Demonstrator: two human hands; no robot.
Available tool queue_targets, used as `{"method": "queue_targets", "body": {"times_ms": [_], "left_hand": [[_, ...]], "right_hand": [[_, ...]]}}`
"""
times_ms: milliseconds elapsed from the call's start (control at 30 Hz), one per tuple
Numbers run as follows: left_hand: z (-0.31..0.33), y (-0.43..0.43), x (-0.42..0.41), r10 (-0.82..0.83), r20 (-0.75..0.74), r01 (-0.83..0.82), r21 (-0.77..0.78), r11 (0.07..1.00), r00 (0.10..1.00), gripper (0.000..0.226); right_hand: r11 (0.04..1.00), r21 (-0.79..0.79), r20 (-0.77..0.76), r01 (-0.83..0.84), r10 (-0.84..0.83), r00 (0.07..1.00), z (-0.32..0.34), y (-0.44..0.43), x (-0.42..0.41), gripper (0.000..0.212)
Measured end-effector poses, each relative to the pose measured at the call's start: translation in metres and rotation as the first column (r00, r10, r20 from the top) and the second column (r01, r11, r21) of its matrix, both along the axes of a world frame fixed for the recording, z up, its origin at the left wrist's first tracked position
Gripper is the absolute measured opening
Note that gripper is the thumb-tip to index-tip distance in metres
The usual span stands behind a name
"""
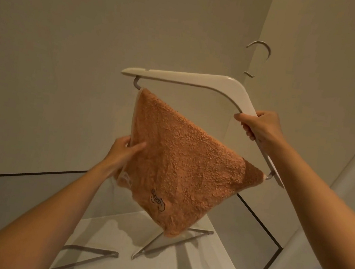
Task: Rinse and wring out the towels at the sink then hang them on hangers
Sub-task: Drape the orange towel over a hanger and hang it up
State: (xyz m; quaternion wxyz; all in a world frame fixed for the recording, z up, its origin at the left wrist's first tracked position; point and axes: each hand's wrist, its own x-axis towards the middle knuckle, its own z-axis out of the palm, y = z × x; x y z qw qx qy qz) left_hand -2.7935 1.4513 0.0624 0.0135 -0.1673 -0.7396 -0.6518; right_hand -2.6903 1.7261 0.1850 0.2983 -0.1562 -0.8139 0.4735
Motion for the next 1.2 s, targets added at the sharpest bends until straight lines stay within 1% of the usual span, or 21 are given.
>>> {"method": "queue_targets", "body": {"times_ms": [33,133,200,233,267,300,333,367,433,467,533,567,633,733,833,900,933,1000,1033,1100,1200], "left_hand": [[-0.006,0.001,0.001,-0.014,0.021,0.015,-0.040,0.999,1.000,0.019],[-0.011,0.003,-0.006,0.053,-0.008,-0.053,-0.235,0.971,0.999,0.006],[-0.011,0.001,-0.017,0.154,-0.025,-0.153,-0.349,0.924,0.988,0.011],[-0.009,0.001,-0.020,0.238,-0.065,-0.245,-0.378,0.893,0.969,0.014],[-0.006,0.002,-0.022,0.326,-0.116,-0.346,-0.343,0.873,0.938,0.016],[-0.001,0.005,-0.021,0.397,-0.173,-0.431,-0.260,0.864,0.901,0.017],[0.005,0.009,-0.021,0.426,-0.218,-0.467,-0.189,0.864,0.878,0.017],[0.010,0.013,-0.022,0.390,-0.265,-0.445,-0.190,0.875,0.882,0.018],[0.016,0.014,-0.028,0.253,-0.333,-0.362,-0.323,0.874,0.908,0.020],[0.020,0.011,-0.032,0.274,-0.332,-0.385,-0.336,0.860,0.903,0.020],[0.025,0.004,-0.037,0.386,-0.301,-0.469,-0.285,0.836,0.872,0.021],[0.025,0.003,-0.037,0.394,-0.288,-0.471,-0.287,0.834,0.873,0.021],[0.023,0.008,-0.033,0.342,-0.235,-0.408,-0.357,0.840,0.910,0.022],[0.020,0.016,-0.029,0.344,-0.105,-0.352,-0.457,0.817,0.933,0.021],[0.040,0.030,-0.027,0.329,-0.087,-0.333,-0.423,0.842,0.940,0.009],[0.064,0.048,-0.022,0.312,-0.137,-0.341,-0.345,0.875,0.940,0.031],[0.081,0.058,-0.020,0.289,-0.203,-0.341,-0.304,0.889,0.935,0.036],[0.112,0.079,-0.012,0.211,-0.428,-0.341,-0.255,0.905,0.879,0.040],[0.127,0.089,-0.008,0.171,-0.550,-0.351,-0.241,0.905,0.818,0.043],[0.149,0.109,-0.003,0.071,-0.715,-0.372,-0.273,0.887,0.695,0.050],[0.172,0.136,-0.006,-0.134,-0.767,-0.316,-0.409,0.856,0.628,0.048]], "right_hand": [[1.000,-0.015,-0.009,0.003,-0.004,1.000,0.003,0.002,0.003,0.026],[0.998,-0.052,-0.028,0.027,-0.028,0.999,0.008,0.011,0.008,0.026],[0.997,-0.061,-0.029,0.052,-0.054,0.998,0.007,0.017,0.011,0.026],[0.995,-0.069,-0.030,0.071,-0.074,0.997,0.005,0.020,0.013,0.025],[0.992,-0.087,-0.039,0.093,-0.097,0.995,0.003,0.022,0.015,0.024],[0.987,-0.116,-0.056,0.114,-0.121,0.991,0.000,0.025,0.016,0.023],[0.979,-0.153,-0.077,0.135,-0.148,0.986,-0.002,0.028,0.018,0.023],[0.971,-0.184,-0.095,0.152,-0.172,0.981,-0.004,0.031,0.019,0.023],[0.963,-0.202,-0.106,0.181,-0.205,0.973,-0.006,0.035,0.021,0.023],[0.963,-0.191,-0.100,0.190,-0.212,0.972,-0.006,0.036,0.022,0.021],[0.964,-0.177,-0.093,0.198,-0.216,0.972,-0.006,0.037,0.023,0.019],[0.964,-0.174,-0.090,0.199,-0.217,0.972,-0.005,0.037,0.023,0.019],[0.964,-0.154,-0.083,0.215,-0.230,0.970,-0.002,0.036,0.023,0.020],[0.966,-0.085,-0.075,0.244,-0.250,0.965,0.007,0.033,0.022,0.022],[0.965,-0.022,-0.085,0.261,-0.261,0.961,0.023,0.027,0.021,0.024],[0.966,0.027,-0.102,0.257,-0.253,0.962,0.038,0.021,0.018,0.028],[0.964,0.061,-0.116,0.260,-0.252,0.961,0.048,0.018,0.016,0.028],[0.953,0.126,-0.143,0.276,-0.257,0.956,0.063,0.012,0.011,0.026],[0.945,0.154,-0.154,0.289,-0.266,0.952,0.070,0.009,0.009,0.026],[0.926,0.200,-0.166,0.320,-0.290,0.942,0.082,0.006,0.005,0.027],[0.886,0.251,-0.214,0.389,-0.341,0.915,0.105,0.011,0.000,0.025]]}}
